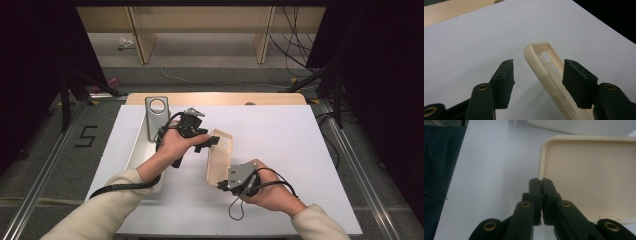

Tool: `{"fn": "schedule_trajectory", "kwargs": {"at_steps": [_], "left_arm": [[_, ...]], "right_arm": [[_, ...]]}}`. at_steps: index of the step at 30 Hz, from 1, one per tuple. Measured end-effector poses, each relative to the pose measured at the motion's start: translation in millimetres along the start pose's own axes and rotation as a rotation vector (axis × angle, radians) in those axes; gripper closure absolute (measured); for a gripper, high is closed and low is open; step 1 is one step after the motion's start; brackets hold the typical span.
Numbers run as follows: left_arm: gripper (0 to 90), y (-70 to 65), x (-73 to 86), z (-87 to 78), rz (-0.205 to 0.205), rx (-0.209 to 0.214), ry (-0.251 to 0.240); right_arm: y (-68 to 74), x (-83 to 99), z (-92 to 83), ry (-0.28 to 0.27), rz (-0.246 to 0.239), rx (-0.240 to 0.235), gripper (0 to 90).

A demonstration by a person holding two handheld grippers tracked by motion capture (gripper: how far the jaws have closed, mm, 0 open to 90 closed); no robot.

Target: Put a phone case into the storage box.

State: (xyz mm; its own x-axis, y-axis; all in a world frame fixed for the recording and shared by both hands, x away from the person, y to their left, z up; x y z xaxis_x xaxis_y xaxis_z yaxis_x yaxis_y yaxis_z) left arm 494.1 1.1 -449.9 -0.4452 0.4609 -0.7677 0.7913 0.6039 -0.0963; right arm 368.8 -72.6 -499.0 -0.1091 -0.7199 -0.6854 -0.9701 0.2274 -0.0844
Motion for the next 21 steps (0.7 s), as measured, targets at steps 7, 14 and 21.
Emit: {"fn": "schedule_trajectory", "kwargs": {"at_steps": [7,14,21], "left_arm": [[52.3,1.9,3.9,3.4,-0.028,0.014,0.0],[63.7,-1.8,3.1,3.3,-0.054,0.029,-0.017],[69.8,-10.3,-3.8,-1.8,-0.077,0.039,-0.062]], "right_arm": [[1.1,-1.5,0.3,-0.002,-0.009,-0.001,88.3],[3.6,-2.0,1.3,0.005,-0.016,-0.006,88.3],[1.4,1.9,3.5,0.02,-0.018,-0.001,88.3]]}}
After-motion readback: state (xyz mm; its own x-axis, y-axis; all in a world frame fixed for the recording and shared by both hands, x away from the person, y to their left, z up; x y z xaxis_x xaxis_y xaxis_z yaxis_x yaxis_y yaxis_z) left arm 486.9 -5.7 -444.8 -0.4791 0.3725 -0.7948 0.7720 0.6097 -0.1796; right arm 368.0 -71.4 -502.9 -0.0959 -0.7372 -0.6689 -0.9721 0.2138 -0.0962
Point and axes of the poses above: each handheld gripper's, and its own axes: z roughly forward along the jaws, x roughly out of its underside, y roughly to its left, the point moved 10 cm from there along z, roughly forward along the jaws, and after that the axes turned 13 degrees about z, right-handed, at the moved point
